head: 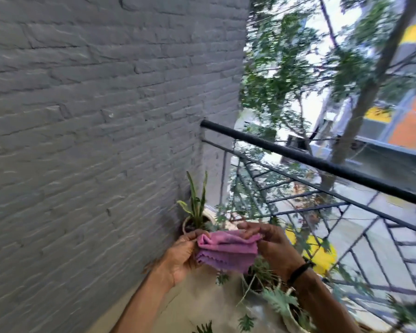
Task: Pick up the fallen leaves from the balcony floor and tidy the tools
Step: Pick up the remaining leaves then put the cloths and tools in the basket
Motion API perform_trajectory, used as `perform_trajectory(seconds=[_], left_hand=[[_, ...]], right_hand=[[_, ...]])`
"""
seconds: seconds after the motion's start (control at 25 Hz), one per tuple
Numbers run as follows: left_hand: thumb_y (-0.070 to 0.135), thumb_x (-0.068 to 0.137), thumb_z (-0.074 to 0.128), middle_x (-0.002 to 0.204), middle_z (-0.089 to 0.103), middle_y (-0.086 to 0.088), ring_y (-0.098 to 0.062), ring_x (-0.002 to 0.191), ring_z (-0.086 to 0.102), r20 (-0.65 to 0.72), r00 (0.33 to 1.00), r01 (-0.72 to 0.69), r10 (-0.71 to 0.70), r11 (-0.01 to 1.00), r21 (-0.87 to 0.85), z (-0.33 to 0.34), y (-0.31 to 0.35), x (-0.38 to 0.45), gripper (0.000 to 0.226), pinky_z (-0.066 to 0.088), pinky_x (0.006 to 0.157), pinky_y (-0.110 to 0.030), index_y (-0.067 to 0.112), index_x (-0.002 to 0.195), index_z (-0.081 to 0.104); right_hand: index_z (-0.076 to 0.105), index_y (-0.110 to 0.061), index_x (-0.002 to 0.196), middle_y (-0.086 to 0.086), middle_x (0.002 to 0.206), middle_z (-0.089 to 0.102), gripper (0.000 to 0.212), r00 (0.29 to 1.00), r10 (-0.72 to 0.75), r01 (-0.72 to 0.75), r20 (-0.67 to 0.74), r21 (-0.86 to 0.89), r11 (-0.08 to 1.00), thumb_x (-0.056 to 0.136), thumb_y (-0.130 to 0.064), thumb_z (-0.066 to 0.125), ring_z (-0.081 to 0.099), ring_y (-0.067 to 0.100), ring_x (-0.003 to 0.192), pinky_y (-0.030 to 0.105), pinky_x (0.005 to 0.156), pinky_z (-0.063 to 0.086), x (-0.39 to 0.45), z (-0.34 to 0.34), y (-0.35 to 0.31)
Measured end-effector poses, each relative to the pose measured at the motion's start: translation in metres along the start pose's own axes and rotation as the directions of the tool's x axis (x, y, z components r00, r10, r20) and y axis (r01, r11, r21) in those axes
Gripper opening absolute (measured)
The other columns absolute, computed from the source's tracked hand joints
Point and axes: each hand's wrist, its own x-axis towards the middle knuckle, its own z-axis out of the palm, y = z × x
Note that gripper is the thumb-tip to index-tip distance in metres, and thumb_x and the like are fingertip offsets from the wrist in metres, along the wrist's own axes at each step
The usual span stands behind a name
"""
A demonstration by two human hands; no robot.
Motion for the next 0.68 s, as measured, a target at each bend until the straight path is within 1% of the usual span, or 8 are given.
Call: perform_trajectory(seconds=[0.08, 0.16, 0.24, 0.32, 0.44, 0.52, 0.6, 0.68], left_hand=[[-0.002, 0.081, 0.055, 0.063, 0.063, -0.015, -0.020, 0.042, 0.057, 0.070, 0.997, 0.046, -0.045, 0.999, -0.006, 0.020, -0.003, 0.012, 0.026, 0.049, 0.039, -0.023, 0.004, 0.065, 0.074], [-0.005, 0.089, 0.051, 0.063, 0.064, -0.016, -0.021, 0.045, 0.059, 0.144, 0.985, 0.091, -0.097, 0.995, 0.045, 0.045, -0.011, 0.015, 0.033, 0.052, 0.043, -0.026, 0.003, 0.065, 0.073], [-0.013, 0.094, 0.043, 0.061, 0.064, -0.014, -0.018, 0.045, 0.058, 0.216, 0.963, 0.121, -0.158, 0.977, 0.174, 0.065, -0.027, 0.012, 0.044, 0.051, 0.043, -0.026, 0.004, 0.062, 0.069], [-0.020, 0.090, 0.037, 0.068, 0.065, -0.015, -0.019, 0.051, 0.061, 0.302, 0.922, 0.132, -0.240, 0.932, 0.338, 0.082, -0.050, 0.002, 0.050, 0.053, 0.047, -0.030, 0.007, 0.062, 0.069], [-0.023, 0.085, 0.033, 0.079, 0.066, -0.021, -0.027, 0.063, 0.066, 0.334, 0.860, 0.174, -0.386, 0.836, 0.520, 0.100, -0.098, -0.012, 0.048, 0.057, 0.049, -0.034, 0.004, 0.065, 0.067], [-0.021, 0.086, 0.033, 0.083, 0.068, -0.022, -0.034, 0.073, 0.067, 0.348, 0.804, 0.210, -0.482, 0.778, 0.592, 0.119, -0.130, -0.029, 0.047, 0.060, 0.057, -0.040, 0.003, 0.068, 0.069], [-0.016, 0.086, 0.034, 0.087, 0.068, -0.022, -0.033, 0.078, 0.068, 0.369, 0.737, 0.231, -0.566, 0.724, 0.650, 0.140, -0.160, -0.048, 0.044, 0.061, 0.066, -0.043, 0.002, 0.074, 0.072], [-0.006, 0.087, 0.041, 0.091, 0.065, -0.023, -0.030, 0.080, 0.066, 0.384, 0.675, 0.277, -0.630, 0.699, 0.659, 0.162, -0.190, -0.063, 0.033, 0.061, 0.077, -0.044, -0.002, 0.084, 0.074]], right_hand=[[0.074, -0.005, 0.077, 0.030, 0.111, 0.066, 0.039, 0.997, 0.043, -0.039, -0.061, 0.076, 0.996, 0.054, -0.026, 0.097, 0.065, 0.036, 0.099, 0.043, 0.083, 0.055, -0.032, -0.008, -0.012], [0.074, -0.006, 0.078, 0.027, 0.093, 0.068, 0.046, 0.982, 0.072, -0.058, -0.175, 0.085, 0.995, 0.052, -0.034, 0.098, 0.062, 0.030, 0.084, 0.038, 0.071, 0.054, -0.069, -0.016, -0.016], [0.074, -0.004, 0.080, 0.028, 0.089, 0.067, 0.049, 0.931, 0.061, -0.050, -0.361, 0.040, 0.998, 0.053, -0.037, 0.097, 0.060, 0.032, 0.084, 0.042, 0.076, 0.050, -0.109, -0.025, -0.009], [0.074, -0.004, 0.078, 0.029, 0.090, 0.067, 0.036, 0.862, 0.024, -0.023, -0.506, 0.009, 1.000, 0.057, -0.028, 0.092, 0.061, 0.033, 0.084, 0.040, 0.078, 0.051, -0.152, -0.029, -0.001], [0.072, -0.003, 0.073, 0.016, 0.080, 0.071, 0.005, 0.771, 0.046, -0.032, -0.635, 0.034, 0.999, 0.070, -0.007, 0.074, 0.066, 0.024, 0.072, 0.031, 0.065, 0.055, -0.224, -0.021, -0.002], [0.069, 0.002, 0.071, 0.014, 0.075, 0.069, 0.010, 0.683, 0.119, -0.088, -0.720, 0.080, 0.993, 0.073, 0.008, 0.062, 0.065, 0.024, 0.069, 0.028, 0.060, 0.053, -0.271, -0.015, -0.007], [0.071, 0.002, 0.069, 0.019, 0.076, 0.067, 0.026, 0.537, 0.189, -0.135, -0.822, 0.138, 0.981, 0.078, 0.017, 0.051, 0.062, 0.031, 0.075, 0.033, 0.066, 0.051, -0.317, -0.020, -0.005], [0.068, 0.005, 0.066, 0.022, 0.081, 0.067, 0.032, 0.374, 0.245, -0.087, -0.895, 0.229, 0.970, 0.081, 0.015, 0.042, 0.059, 0.033, 0.079, 0.037, 0.068, 0.046, -0.362, -0.029, -0.004]])
